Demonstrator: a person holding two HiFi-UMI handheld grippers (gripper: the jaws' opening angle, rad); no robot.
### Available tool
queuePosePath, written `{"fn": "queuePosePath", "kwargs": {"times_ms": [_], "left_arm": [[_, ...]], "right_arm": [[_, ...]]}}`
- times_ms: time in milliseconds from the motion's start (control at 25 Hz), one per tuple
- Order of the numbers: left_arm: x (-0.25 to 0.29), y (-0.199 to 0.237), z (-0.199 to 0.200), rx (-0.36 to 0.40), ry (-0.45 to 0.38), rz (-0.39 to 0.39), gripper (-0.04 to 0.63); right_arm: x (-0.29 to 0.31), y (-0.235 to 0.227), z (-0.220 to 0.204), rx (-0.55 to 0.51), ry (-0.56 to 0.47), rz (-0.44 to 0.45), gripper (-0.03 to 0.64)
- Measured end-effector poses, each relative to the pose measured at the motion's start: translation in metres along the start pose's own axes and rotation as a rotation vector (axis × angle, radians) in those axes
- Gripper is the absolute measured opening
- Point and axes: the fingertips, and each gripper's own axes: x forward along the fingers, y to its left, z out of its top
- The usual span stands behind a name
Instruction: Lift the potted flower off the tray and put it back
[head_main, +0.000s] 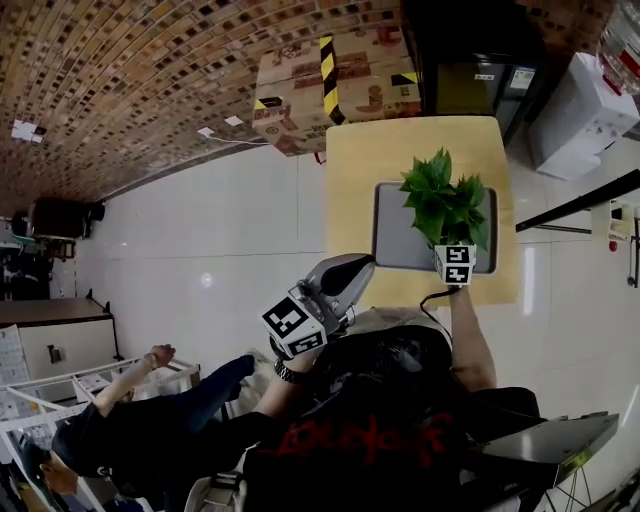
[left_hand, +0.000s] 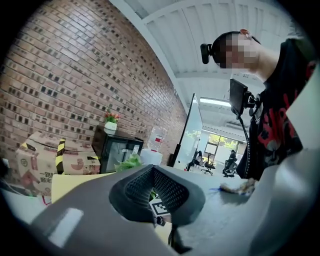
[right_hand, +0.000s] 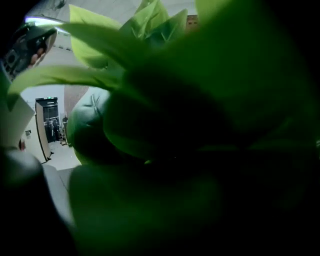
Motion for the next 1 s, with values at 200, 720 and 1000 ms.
{"fn": "queuePosePath", "kwargs": {"times_ms": [200,720,1000], "left_arm": [[0.02,0.005,0.016,0.013,-0.054,-0.023,-0.008],[0.034,0.033,0.035,0.014,-0.144,0.045,-0.008],[0.037,0.049,0.029,-0.014,-0.127,0.096,-0.008]], "right_arm": [[-0.046,0.003,0.084,-0.051,-0.039,-0.008,0.548],[-0.112,0.042,0.259,-0.148,-0.121,0.109,0.551],[-0.09,0.038,0.236,-0.134,-0.125,0.14,0.551]]}}
